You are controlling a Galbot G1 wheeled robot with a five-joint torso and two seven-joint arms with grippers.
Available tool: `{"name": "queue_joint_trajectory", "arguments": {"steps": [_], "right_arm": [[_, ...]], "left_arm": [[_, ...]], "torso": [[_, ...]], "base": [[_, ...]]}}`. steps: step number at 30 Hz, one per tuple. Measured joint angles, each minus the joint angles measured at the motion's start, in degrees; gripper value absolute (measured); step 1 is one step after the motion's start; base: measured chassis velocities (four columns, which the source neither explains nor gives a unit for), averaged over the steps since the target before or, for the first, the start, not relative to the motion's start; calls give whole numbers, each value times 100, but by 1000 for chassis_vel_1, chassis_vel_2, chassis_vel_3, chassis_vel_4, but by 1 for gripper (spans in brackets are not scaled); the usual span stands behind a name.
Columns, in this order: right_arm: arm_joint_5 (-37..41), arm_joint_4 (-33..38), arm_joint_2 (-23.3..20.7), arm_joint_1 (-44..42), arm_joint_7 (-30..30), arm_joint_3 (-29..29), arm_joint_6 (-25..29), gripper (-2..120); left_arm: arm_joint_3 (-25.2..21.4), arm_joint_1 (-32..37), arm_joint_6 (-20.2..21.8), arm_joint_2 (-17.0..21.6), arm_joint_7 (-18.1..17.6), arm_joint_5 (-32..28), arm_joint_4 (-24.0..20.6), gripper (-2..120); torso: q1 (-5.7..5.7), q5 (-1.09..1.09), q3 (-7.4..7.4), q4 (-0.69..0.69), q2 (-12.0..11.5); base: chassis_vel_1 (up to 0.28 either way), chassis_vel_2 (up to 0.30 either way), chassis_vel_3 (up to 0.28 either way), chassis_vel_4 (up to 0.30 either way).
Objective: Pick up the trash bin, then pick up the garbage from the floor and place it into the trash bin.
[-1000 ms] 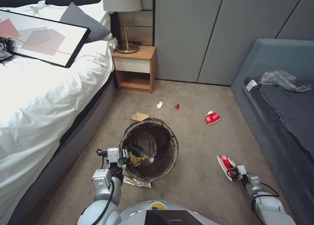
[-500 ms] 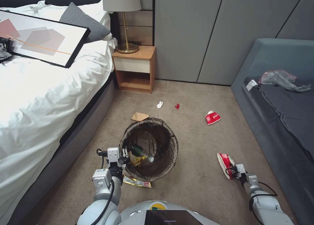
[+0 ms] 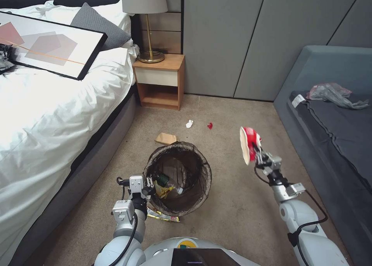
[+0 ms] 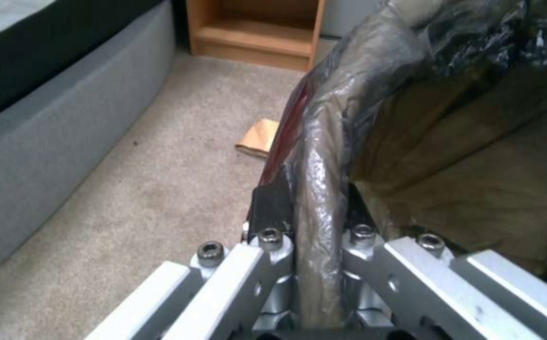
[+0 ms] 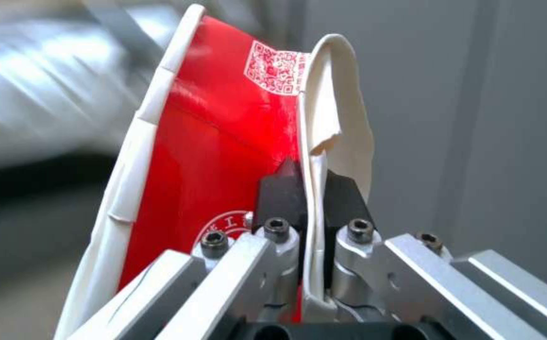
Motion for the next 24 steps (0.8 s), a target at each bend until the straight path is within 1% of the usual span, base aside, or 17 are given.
{"name": "queue_joint_trajectory", "arguments": {"steps": [2,3,4,6,7,8,10,11,14,15,16,17,20,23,24], "right_arm": [[178,603,-45,-98,-68,-190,-46,0],[395,1247,-138,-199,-213,-417,-121,0],[571,1703,-245,-285,-403,-621,-197,0],[591,1757,-263,-298,-428,-651,-207,0],[717,2176,-453,-421,-674,-943,-295,0],[717,2176,-453,-421,-674,-943,-295,0],[686,2426,-694,-537,-769,-1302,-375,0],[686,2426,-694,-537,-769,-1302,-375,0],[365,2453,-917,-591,-783,-1828,-402,0],[365,2453,-917,-591,-783,-1828,-402,0],[263,2392,-942,-599,-779,-1969,-401,0],[120,2269,-950,-609,-766,-2148,-389,0],[3,2156,-937,-615,-761,-2265,-364,0],[-237,1822,-836,-602,-736,-2502,-280,0],[-237,1822,-836,-602,-736,-2502,-280,0]], "left_arm": [[7,0,0,4,1,-2,19,2],[30,-2,0,6,7,-4,27,2],[50,-7,0,9,17,-6,32,2],[52,-8,0,9,18,-6,32,2],[67,-9,0,16,28,-5,38,2],[67,-9,0,16,28,-5,38,2],[73,-10,1,27,43,-5,45,2],[73,-10,1,27,43,-5,45,2],[114,-9,4,22,54,1,46,2],[114,-9,4,22,54,1,46,2],[128,-9,5,18,55,8,47,2],[148,-9,5,10,57,23,52,2],[161,-9,6,3,59,35,52,2],[167,-11,7,-15,60,56,53,2],[167,-11,7,-15,60,56,53,2]], "torso": [[0,2,0,-2,0],[0,2,0,0,0],[0,1,0,-1,0],[0,1,0,-1,0],[0,3,0,-1,0],[0,3,0,-1,0],[0,4,0,-2,0],[0,4,0,-2,0],[0,4,0,-1,0],[0,4,0,-1,0],[0,5,0,-1,0],[0,4,0,-1,0],[0,5,0,-1,0],[0,5,0,-2,0],[0,5,0,-2,0]], "base": [[0,0,0,0],[0,0,0,0],[0,0,0,0],[0,0,0,0],[0,0,0,0],[0,0,0,0],[0,0,0,0],[0,0,0,0],[0,0,0,0],[0,0,0,0],[0,0,0,0],[0,0,0,0],[0,0,0,0],[0,0,0,0],[0,0,0,0]]}}
